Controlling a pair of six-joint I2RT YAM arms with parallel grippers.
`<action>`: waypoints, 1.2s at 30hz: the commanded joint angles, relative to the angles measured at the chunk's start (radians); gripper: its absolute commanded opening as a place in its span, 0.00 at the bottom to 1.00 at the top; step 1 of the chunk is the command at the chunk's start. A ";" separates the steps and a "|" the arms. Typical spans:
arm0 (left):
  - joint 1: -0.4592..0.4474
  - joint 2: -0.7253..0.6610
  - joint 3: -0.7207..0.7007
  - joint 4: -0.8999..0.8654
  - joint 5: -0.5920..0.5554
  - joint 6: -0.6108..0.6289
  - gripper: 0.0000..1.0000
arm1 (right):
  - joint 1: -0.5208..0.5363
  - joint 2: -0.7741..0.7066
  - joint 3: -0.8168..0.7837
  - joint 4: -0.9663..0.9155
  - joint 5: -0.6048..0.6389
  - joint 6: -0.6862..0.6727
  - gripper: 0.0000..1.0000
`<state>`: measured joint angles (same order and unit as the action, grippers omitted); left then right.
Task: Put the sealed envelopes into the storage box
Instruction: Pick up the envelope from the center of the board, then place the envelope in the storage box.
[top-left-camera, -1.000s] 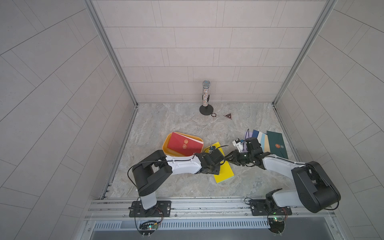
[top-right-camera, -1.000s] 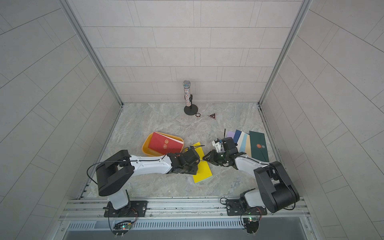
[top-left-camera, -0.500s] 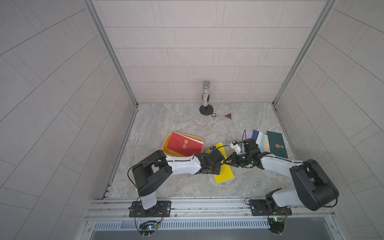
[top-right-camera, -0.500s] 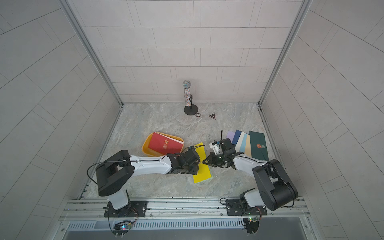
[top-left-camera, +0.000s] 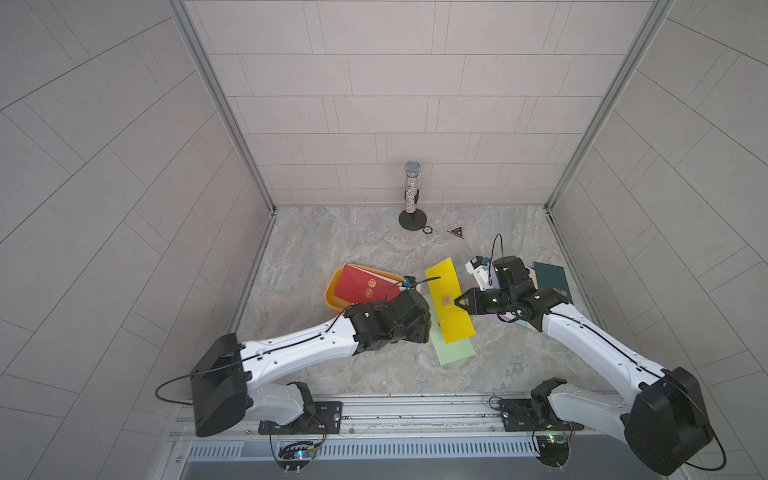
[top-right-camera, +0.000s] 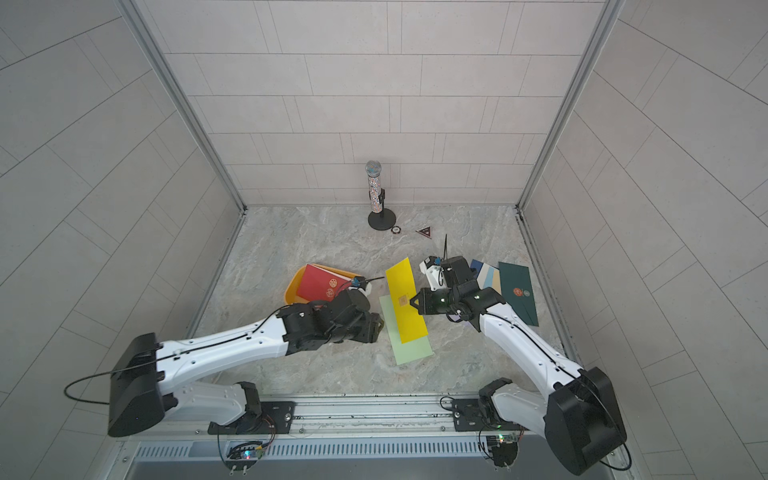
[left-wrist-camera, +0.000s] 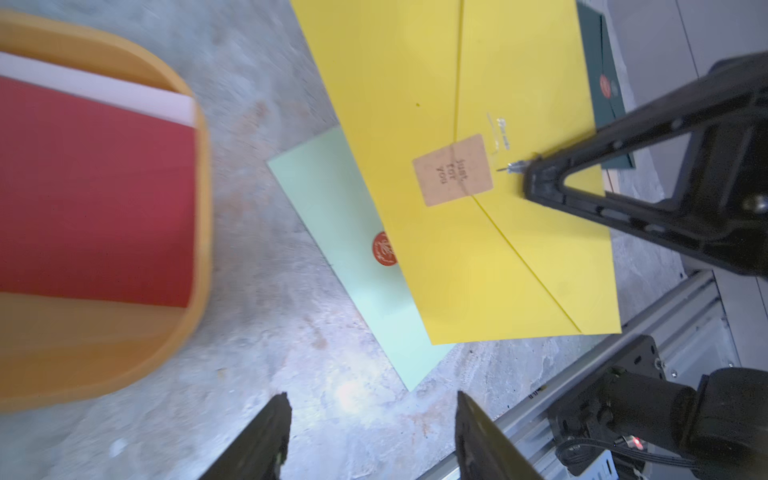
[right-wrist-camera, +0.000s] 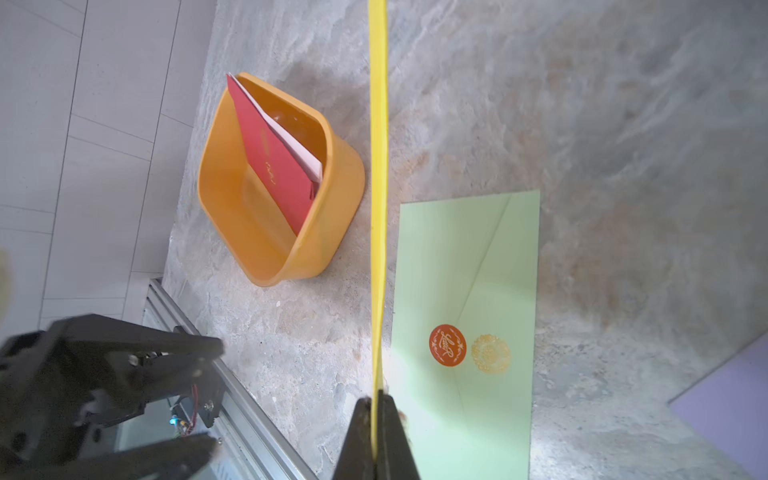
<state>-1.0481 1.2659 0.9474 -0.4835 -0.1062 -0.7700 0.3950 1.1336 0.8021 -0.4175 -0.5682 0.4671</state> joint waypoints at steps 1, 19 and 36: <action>0.060 -0.108 -0.024 -0.214 -0.148 0.060 0.69 | 0.051 0.000 0.082 -0.075 0.092 -0.101 0.00; 0.270 -0.417 0.025 -0.516 -0.218 0.208 0.73 | 0.301 0.717 1.072 -0.577 0.119 -0.592 0.00; 0.270 -0.523 -0.033 -0.431 -0.140 0.245 0.74 | 0.366 1.181 1.623 -0.845 0.223 -0.697 0.00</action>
<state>-0.7826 0.7570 0.9245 -0.9237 -0.2466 -0.5411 0.7536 2.3154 2.4027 -1.1957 -0.3668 -0.1951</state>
